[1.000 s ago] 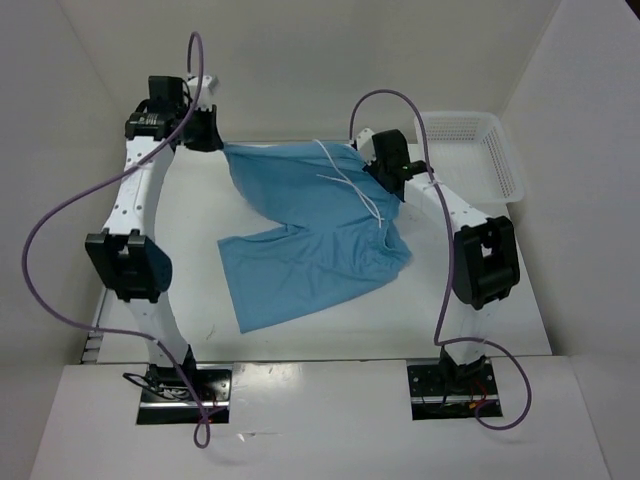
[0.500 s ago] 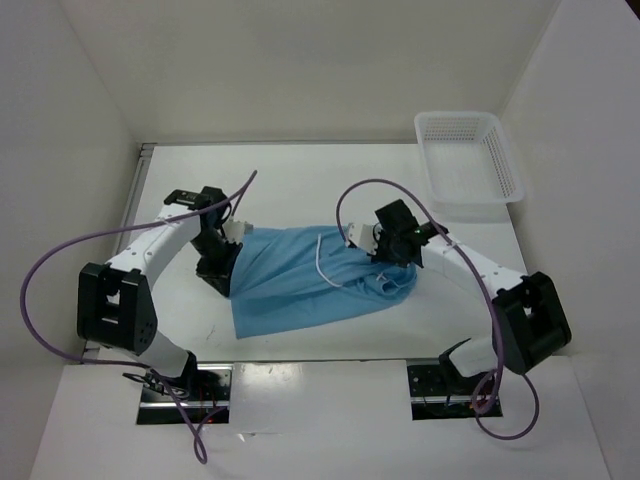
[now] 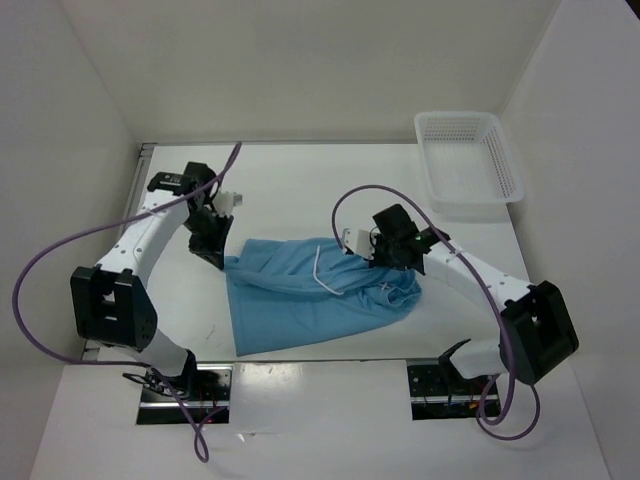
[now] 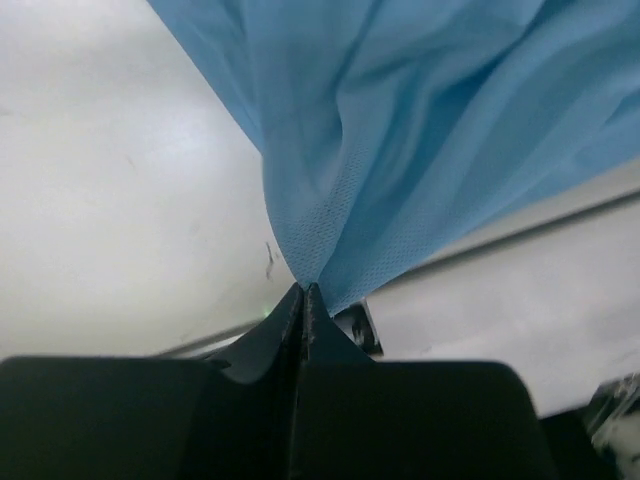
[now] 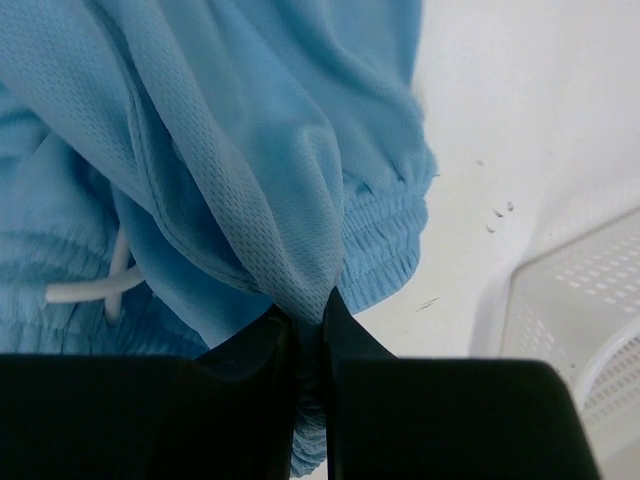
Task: Fold and stack the shorts
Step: Fold the shorts
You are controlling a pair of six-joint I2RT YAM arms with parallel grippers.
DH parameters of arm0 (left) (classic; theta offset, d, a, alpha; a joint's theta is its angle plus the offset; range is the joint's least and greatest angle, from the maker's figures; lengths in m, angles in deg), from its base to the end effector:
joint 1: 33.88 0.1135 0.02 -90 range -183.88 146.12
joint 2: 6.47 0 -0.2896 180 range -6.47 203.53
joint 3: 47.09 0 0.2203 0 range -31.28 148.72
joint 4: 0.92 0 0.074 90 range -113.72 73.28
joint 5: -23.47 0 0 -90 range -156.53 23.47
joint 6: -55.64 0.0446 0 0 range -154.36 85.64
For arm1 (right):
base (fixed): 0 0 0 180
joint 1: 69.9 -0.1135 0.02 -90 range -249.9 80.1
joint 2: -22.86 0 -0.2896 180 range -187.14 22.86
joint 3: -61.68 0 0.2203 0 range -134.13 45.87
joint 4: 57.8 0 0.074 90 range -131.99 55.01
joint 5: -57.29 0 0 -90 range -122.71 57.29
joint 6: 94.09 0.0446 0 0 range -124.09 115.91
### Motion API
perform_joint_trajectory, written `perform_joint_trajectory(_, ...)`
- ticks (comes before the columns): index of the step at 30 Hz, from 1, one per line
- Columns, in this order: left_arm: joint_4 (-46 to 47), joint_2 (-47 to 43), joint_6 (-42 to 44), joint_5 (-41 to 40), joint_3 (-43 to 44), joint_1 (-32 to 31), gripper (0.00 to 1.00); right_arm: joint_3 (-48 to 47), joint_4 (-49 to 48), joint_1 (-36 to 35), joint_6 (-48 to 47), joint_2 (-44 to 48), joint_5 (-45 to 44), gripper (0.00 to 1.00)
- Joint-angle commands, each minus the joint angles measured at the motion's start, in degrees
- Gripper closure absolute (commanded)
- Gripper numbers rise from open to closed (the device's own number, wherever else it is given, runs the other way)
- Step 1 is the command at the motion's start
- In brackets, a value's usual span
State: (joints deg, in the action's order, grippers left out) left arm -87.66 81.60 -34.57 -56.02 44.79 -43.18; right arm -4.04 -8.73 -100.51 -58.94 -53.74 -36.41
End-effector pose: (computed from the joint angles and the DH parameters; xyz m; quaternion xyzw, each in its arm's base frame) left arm 0.2400 -0.0476 0.3006 0.0844 0.9903 -0.0962 0.0536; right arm 0.1982 0.1139 0.2511 -0.6489 0.7148 -0.0849 0.2468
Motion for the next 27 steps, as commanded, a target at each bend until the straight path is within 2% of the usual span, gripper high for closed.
perform_joint_trajectory(1, 2.9, 3.4, 0.2, 2.1, 5.0, 3.7, 1.00, -5.9, -6.4, -0.4, 3.3, -1.8, -0.4, 1.00)
perform_joint_trajectory(5, 1.7, 5.9, 0.2, 4.1, 1.9, 3.7, 1.00, -6.4, -2.8, -0.4, 2.8, -2.9, 1.8, 1.00)
perform_joint_trajectory(6, 2.7, 5.9, 0.2, 4.1, -2.3, 2.4, 1.00, -5.7, -1.5, -0.9, 1.9, -2.9, 2.3, 1.00)
perform_joint_trajectory(10, 9.6, 5.2, 0.2, 2.1, -9.8, -4.4, 1.00, -0.8, -0.9, -3.8, 0.1, -4.1, 2.3, 1.00)
perform_joint_trajectory(13, 13.5, 10.0, 0.2, -0.2, -9.8, -5.7, 1.00, 0.5, -2.4, -5.9, 0.1, -7.5, 1.8, 1.00)
perform_joint_trajectory(19, 21.1, 23.0, 0.2, -5.0, -4.0, -5.7, 1.00, 0.5, -6.9, -5.9, 0.6, -17.7, -1.6, 1.00)
perform_joint_trajectory(23, 25.5, 27.7, 0.2, -9.0, -2.7, -5.7, 1.00, -3.5, -6.9, -5.9, 1.9, -25.2, -2.7, 1.00)
perform_joint_trajectory(27, 28.1, 32.3, 0.2, -10.2, 1.6, -3.8, 1.00, -13.6, -3.8, -4.6, 5.6, -32.5, -2.9, 1.00)
